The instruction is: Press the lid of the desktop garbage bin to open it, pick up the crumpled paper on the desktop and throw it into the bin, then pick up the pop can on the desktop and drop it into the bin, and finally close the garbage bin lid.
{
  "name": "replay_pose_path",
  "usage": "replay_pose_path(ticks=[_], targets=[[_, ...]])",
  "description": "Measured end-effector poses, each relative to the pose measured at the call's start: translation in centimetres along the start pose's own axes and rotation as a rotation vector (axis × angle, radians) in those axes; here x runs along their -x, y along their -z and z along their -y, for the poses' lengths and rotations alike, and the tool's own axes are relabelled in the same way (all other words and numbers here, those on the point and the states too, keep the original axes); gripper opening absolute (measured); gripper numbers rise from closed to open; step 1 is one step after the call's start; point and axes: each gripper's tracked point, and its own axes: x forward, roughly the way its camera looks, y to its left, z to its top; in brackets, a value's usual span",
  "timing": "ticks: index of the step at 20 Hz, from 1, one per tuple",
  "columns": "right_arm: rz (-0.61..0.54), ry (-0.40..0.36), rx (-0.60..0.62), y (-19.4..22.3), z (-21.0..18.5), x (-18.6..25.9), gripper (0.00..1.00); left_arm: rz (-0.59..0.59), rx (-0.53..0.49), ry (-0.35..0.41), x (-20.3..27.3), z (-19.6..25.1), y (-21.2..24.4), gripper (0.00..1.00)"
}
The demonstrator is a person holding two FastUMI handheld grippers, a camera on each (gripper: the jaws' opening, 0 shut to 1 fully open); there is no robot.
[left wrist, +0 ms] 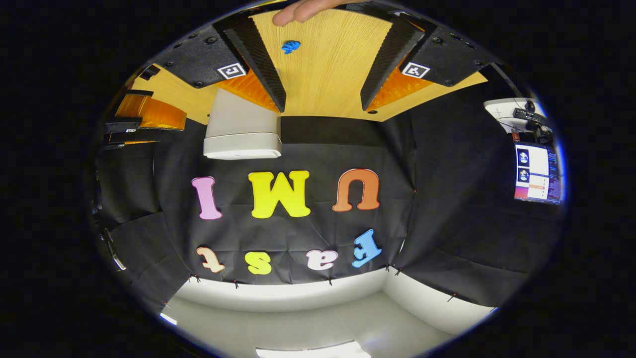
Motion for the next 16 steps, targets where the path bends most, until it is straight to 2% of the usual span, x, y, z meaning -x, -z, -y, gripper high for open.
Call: replay_pose_path(ticks=[2,4,11,16], targets=[[0.020,-0.007,0.034,-0.4,-0.4,0.1,0.98,-0.019,-0.002,0.011,-0.4,0.2,0.6,0.97],[0.052,0.005,0.064,-0.9,-0.2,0.3,0.95,-0.035,-0.003,0.019,-0.8,0.3,1.2,0.97],[0.051,0.053,0.025,-1.4,1.2,-2.0,0.96,-0.105,-0.006,0.027,-1.9,0.3,3.8,0.98],[0.020,0.051,0.025,-3.0,2.1,-5.0,0.83,-0.143,-0.020,0.019,-2.9,0.3,5.2,0.98]])
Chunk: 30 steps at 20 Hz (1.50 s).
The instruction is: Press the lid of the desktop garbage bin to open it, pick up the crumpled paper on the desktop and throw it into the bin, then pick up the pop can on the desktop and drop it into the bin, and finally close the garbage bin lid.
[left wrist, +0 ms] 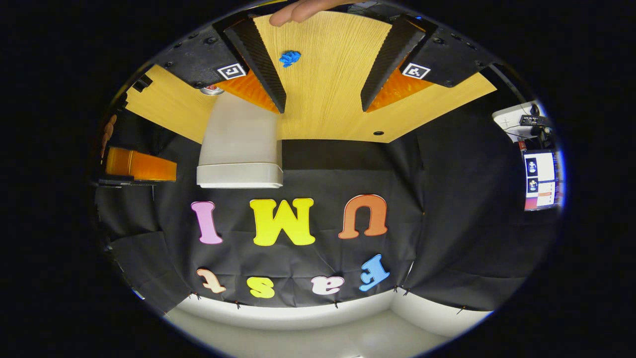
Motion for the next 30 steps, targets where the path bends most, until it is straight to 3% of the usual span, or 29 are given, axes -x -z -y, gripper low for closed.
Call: replay_pose_path(ticks=[1,4,7,8,10,13,19,23,28,30], targets=[[-0.002,-0.020,-0.027,-0.7,-0.3,-0.5,0.72,-0.002,-0.003,0.001,-0.1,0.0,0.1,0.98],[-0.007,-0.023,-0.096,-3.5,0.0,-2.3,0.57,-0.013,-0.012,-0.002,-0.4,-0.1,0.4,0.98],[-0.021,-0.054,-0.070,-6.2,-1.1,-5.5,0.06,-0.017,-0.017,-0.014,-0.8,-1.0,0.4,0.98],[-0.033,-0.080,-0.053,-6.6,-1.9,-6.7,0.01,-0.021,-0.018,-0.021,-0.9,-1.3,0.6,0.98],[-0.078,-0.111,-0.048,-6.6,-2.8,-8.9,0.03,-0.024,-0.027,-0.030,-1.0,-2.0,0.5,0.98],[-0.127,-0.023,-0.021,-6.3,-1.7,-12.5,0.01,-0.020,-0.030,-0.042,-1.2,-2.8,0.3,0.98],[-0.200,0.019,-0.048,-4.3,-2.6,-16.5,0.01,-0.016,-0.023,-0.032,-1.2,-2.6,0.2,0.98],[-0.235,0.053,-0.049,-2.7,-2.3,-16.8,0.02,-0.008,-0.028,-0.008,-0.9,-1.7,-0.1,0.98],[-0.227,0.011,-0.074,-2.0,-2.2,-16.4,0.11,-0.043,0.005,0.015,-1.3,-1.0,1.2,0.98],[-0.160,-0.023,-0.055,-3.6,-2.4,-15.4,0.06,-0.045,0.011,0.021,-1.4,-1.0,1.1,0.98]])
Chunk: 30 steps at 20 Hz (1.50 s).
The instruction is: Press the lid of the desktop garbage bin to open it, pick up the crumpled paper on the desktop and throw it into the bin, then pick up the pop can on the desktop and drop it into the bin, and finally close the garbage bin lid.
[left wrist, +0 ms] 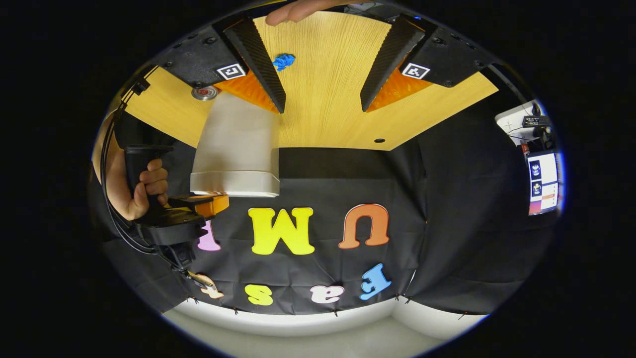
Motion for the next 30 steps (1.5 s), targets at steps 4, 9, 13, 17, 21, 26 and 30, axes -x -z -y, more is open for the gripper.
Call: replay_pose_path(ticks=[4,9,13,17,21,26,30], targets=[[0.049,-0.004,-0.003,0.6,0.6,4.1,0.07,-0.007,0.030,0.021,-1.2,0.3,0.8,0.98],[0.151,0.003,0.039,1.9,0.5,10.3,0.66,-0.037,0.016,0.032,-2.8,0.7,2.6,0.98],[0.213,0.015,0.088,2.8,0.4,13.5,0.97,-0.062,-0.013,0.039,-3.6,1.1,3.9,0.98],[0.213,0.020,0.092,5.2,0.2,15.3,0.98,-0.100,-0.035,0.056,-4.3,1.9,5.4,0.98],[0.174,0.009,0.091,8.1,0.3,16.1,0.95,-0.154,-0.035,0.099,-4.9,3.6,7.6,0.98],[0.149,-0.017,0.088,9.1,0.3,16.2,0.95,-0.263,-0.042,0.178,-5.4,6.9,11.7,0.95],[0.108,-0.003,0.090,10.3,0.8,15.5,0.97,-0.335,-0.026,0.188,-6.3,7.3,14.2,0.94]])
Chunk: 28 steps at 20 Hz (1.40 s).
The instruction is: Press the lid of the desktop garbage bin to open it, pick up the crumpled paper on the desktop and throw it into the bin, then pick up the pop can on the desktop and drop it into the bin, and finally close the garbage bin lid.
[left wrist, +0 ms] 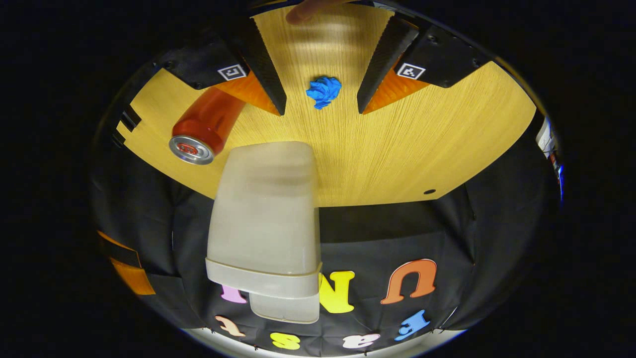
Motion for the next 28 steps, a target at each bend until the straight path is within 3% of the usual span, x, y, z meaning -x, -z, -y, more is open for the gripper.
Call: replay_pose_path(ticks=[2,4,9,10,11,17,18,20,21,24,28], targets=[[-0.016,0.015,-0.002,0.4,0.3,-0.2,0.95,-0.065,0.037,-0.001,-0.7,-0.4,1.3,0.92],[-0.034,0.027,-0.018,1.0,0.3,-0.5,0.97,-0.107,0.077,0.012,-1.5,-0.3,2.4,0.83],[-0.095,0.083,-0.094,3.6,-1.3,-0.7,0.93,-0.090,0.071,0.005,-2.3,-0.8,2.5,0.82],[-0.102,0.079,-0.089,4.0,-2.3,-0.7,0.93,-0.085,0.066,0.007,-2.4,-0.8,2.5,0.87],[-0.105,0.078,-0.074,4.2,-2.8,-0.7,0.96,-0.080,0.056,0.006,-2.5,-0.8,2.4,0.80],[-0.184,0.096,-0.040,9.1,-3.5,-0.1,0.96,-0.055,0.010,-0.040,-2.8,-1.3,2.6,0.67],[-0.202,0.090,-0.040,10.0,-3.6,-0.1,0.96,-0.058,0.004,-0.046,-2.8,-1.6,2.6,0.69],[-0.236,0.085,-0.047,11.5,-3.7,-0.2,0.96,-0.063,0.018,-0.062,-2.7,-2.2,2.6,0.52],[-0.246,0.086,-0.045,12.1,-3.7,-0.4,0.96,-0.065,0.029,-0.075,-2.6,-2.6,2.5,0.48],[-0.278,0.127,-0.005,14.5,-3.1,-1.6,0.96,-0.051,0.052,-0.110,-2.2,-4.4,1.8,0.44],[-0.320,0.087,-0.044,17.1,-4.5,-2.8,0.96,-0.023,0.069,-0.118,-1.5,-4.8,0.8,0.44]])
